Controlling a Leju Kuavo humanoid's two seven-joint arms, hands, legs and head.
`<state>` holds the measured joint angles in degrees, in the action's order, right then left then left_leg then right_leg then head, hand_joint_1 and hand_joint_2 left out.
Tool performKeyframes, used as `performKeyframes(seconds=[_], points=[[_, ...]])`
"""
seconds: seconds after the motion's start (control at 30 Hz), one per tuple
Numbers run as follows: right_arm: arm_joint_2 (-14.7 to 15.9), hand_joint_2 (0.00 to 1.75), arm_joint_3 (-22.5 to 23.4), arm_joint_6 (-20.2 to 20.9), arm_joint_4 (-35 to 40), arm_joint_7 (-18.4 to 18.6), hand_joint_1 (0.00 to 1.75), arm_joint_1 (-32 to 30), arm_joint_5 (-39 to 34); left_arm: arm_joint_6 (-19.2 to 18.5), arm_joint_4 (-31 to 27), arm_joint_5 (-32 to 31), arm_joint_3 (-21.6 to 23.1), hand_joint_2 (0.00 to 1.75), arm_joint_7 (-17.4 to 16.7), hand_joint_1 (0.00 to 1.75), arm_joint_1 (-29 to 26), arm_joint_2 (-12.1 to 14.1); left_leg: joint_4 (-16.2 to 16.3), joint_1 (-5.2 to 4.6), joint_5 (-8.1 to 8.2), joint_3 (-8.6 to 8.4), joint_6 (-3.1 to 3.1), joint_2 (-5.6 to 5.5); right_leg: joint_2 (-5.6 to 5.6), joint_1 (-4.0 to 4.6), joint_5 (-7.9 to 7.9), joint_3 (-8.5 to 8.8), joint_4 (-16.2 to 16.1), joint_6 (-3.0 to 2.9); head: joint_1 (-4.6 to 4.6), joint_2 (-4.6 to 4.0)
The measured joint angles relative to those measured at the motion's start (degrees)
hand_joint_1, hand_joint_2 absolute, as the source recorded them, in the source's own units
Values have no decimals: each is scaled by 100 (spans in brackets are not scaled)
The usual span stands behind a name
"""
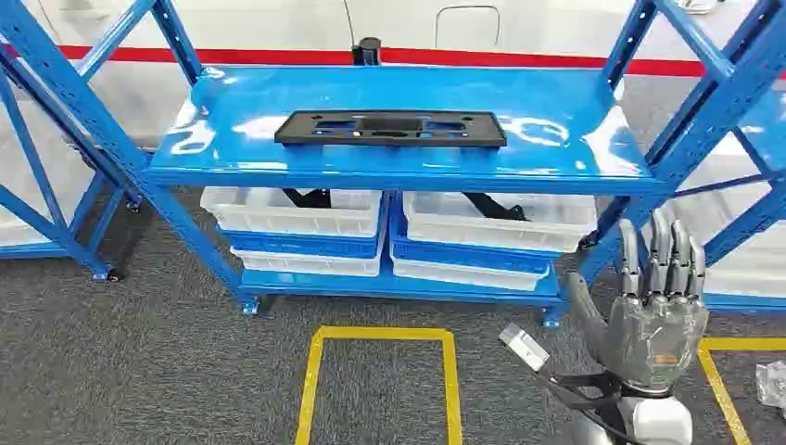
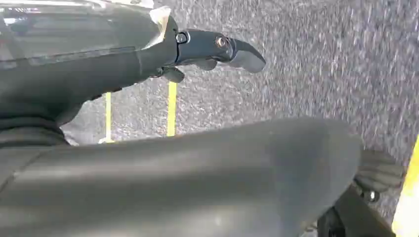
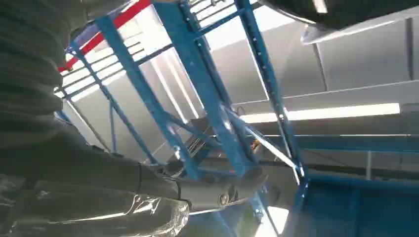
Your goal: Take the parts from the cabinet and place them on the table.
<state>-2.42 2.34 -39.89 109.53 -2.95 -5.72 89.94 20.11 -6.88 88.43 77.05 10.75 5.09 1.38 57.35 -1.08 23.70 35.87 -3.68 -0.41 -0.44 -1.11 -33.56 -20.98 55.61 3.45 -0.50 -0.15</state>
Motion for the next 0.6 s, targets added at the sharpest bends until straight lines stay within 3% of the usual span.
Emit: performKeyframes(seconds=[0.03,0.07,0.13,0.17,0.2,0.23,0.3,0.33,0.37,0.4,0.43,0.47,0.5,0.53,0.57,0.6], points=[[63,175,-35,-2,20,4,0,6,4,9,0,0,11,0,-15,0,-11,-4,-77,27,8,-125,4,-9,10,-9,-26,-85,187,-16,26,0],[111,175,-76,-4,20,4,0,15,9,15,0,2,22,0,-24,0,-10,-4,-113,27,47,-199,-22,-19,21,-9,-39,-278,527,-39,11,-2],[166,175,-129,-4,15,4,0,-18,11,17,0,2,50,0,-28,0,-6,-4,-139,27,125,-311,-46,-52,30,-4,-261,-885,1332,-126,13,0],[197,175,-142,-4,15,4,0,-22,11,17,0,4,57,0,-33,0,-7,-13,-139,27,190,-372,-45,-68,33,0,-479,-1201,1626,-129,20,0],[219,175,-157,-4,13,4,0,-26,11,22,0,4,61,0,-39,0,-13,-22,-139,26,248,-441,-40,-89,33,-2,-617,-1392,1699,-136,13,0],[234,175,-179,-4,9,4,0,-27,11,35,0,7,66,0,-39,0,-17,-31,-138,26,315,-525,-28,-112,32,-2,-606,-1491,1584,-118,15,0],[251,175,-203,-4,0,4,0,-27,11,57,0,7,66,0,-42,0,-19,-35,-138,28,387,-632,-15,-132,32,-2,-402,-1480,1238,-15,18,0],[266,175,-223,-4,-7,4,0,-25,11,92,0,9,68,0,-44,0,-19,-43,-137,30,433,-713,-4,-145,32,-4,-115,-1417,877,58,20,0],[275,175,-240,-4,-18,4,0,-25,11,127,0,9,68,0,-54,0,-18,-52,-138,30,493,-789,18,-149,32,-4,312,-1329,420,158,20,0],[284,175,-249,-4,-35,4,0,-32,11,146,0,9,70,0,-70,0,-15,-66,-115,16,567,-846,44,-167,27,-2,675,-1303,273,160,13,0],[286,175,-264,-4,-46,4,0,-10,9,166,0,9,70,0,-76,0,-15,-66,-107,9,617,-872,77,-175,-4,25,601,-1259,247,26,7,0],[295,175,-286,-4,-55,4,0,-12,11,214,0,9,74,0,-92,0,-13,-88,-118,13,669,-854,129,-171,20,76,694,-1180,232,-49,-2,0],[301,175,-302,-4,-55,4,0,-2,11,265,0,7,74,0,-98,0,-14,-92,-44,15,626,-947,156,-164,29,63,705,-1209,225,-140,-9,0],[312,175,-330,-4,-72,4,0,15,11,317,0,7,79,0,-131,0,-13,-107,-2,16,632,-936,164,-156,37,48,701,-1151,214,-209,-4,0],[315,175,-350,-4,-85,4,0,13,11,345,4,9,81,0,-149,0,-8,-100,51,26,692,-913,184,-144,43,-43,704,-1065,172,-237,-11,0],[325,175,-376,-4,-96,9,0,28,0,352,2,9,83,0,-149,0,-5,-114,199,23,812,-838,221,-88,36,-32,694,-1035,171,-276,-6,0]])
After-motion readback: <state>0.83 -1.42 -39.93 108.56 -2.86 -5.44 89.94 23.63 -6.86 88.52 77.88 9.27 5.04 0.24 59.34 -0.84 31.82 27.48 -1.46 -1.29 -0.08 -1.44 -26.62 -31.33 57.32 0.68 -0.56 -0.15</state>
